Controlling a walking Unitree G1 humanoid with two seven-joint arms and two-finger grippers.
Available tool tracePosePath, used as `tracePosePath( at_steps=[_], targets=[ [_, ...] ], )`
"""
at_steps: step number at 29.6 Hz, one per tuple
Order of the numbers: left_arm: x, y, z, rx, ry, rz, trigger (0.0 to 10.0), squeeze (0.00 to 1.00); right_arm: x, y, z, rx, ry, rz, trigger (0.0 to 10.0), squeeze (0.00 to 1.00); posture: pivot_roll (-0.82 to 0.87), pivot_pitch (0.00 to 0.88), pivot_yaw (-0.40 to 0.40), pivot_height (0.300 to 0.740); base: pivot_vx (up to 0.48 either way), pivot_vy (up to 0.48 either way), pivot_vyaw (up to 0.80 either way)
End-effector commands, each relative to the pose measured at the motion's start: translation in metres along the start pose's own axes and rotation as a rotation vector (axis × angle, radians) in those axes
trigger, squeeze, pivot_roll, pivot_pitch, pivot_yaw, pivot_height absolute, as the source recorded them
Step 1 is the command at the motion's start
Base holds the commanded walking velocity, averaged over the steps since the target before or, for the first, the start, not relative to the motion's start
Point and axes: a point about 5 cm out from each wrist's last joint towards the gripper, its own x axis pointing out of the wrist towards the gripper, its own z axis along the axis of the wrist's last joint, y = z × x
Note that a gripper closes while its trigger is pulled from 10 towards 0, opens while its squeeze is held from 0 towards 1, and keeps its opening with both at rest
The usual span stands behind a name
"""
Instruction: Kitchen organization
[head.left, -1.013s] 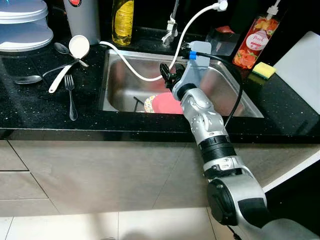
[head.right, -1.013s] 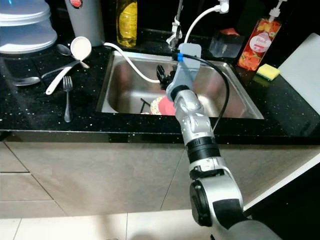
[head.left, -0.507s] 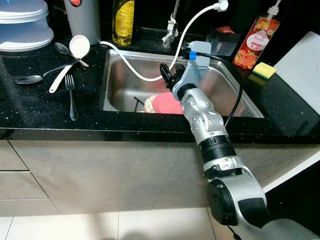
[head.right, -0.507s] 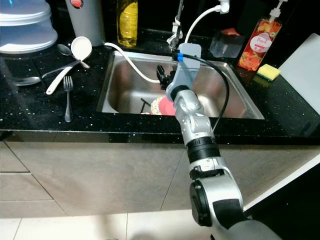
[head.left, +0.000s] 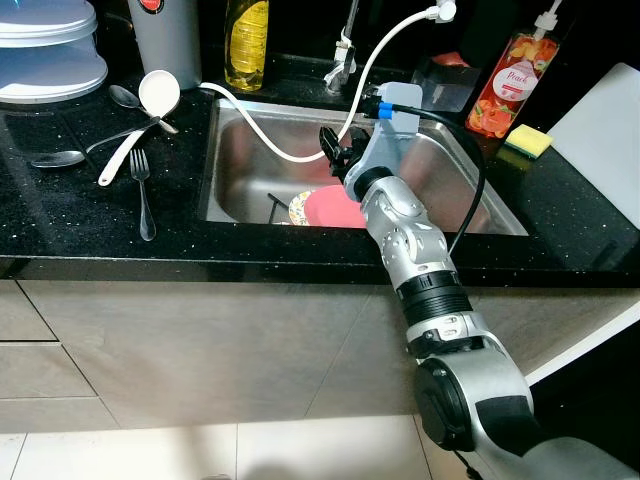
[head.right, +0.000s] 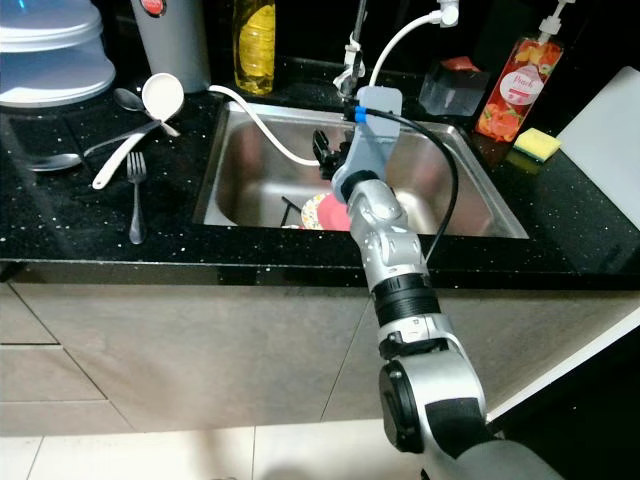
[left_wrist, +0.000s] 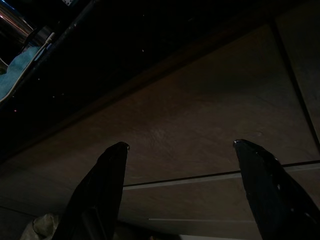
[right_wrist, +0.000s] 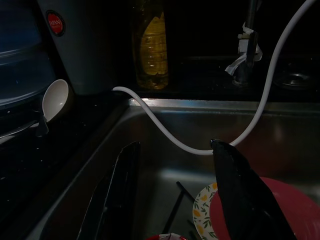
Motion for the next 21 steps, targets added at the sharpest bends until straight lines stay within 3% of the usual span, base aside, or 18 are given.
tracePosePath(
  at_steps=[1,16,19,20,21],
  targets=[
    [-0.003,-0.007,-0.005,-0.022,0.020,-0.019,10.0,0.00,0.000,-0.004,-0.002,0.001,0.003,-0.014,10.0,0.00,0.31,0.000,-0.120,0.740,0.000,0.000,0.00],
    [-0.004,-0.003,-0.005,-0.041,0.011,0.032,10.0,0.00,0.000,-0.001,-0.002,0.003,0.002,-0.007,10.0,0.00,0.31,0.000,-0.122,0.740,0.000,0.000,0.00],
    [-0.005,0.003,-0.005,-0.076,0.003,0.083,10.0,0.00,0.001,0.000,-0.001,0.005,-0.003,-0.003,10.0,0.00,0.31,0.000,-0.121,0.740,0.000,0.000,0.00],
    [-0.007,0.008,-0.002,-0.160,-0.007,0.125,10.0,0.00,0.002,0.000,0.001,0.005,-0.008,-0.005,10.0,0.00,0.31,0.000,-0.120,0.740,0.000,0.000,0.00],
    [-0.007,0.008,-0.002,-0.160,-0.007,0.125,10.0,0.00,0.002,0.000,0.001,0.005,-0.008,-0.005,10.0,0.00,0.31,0.000,-0.120,0.740,0.000,0.000,0.00]
  ],
)
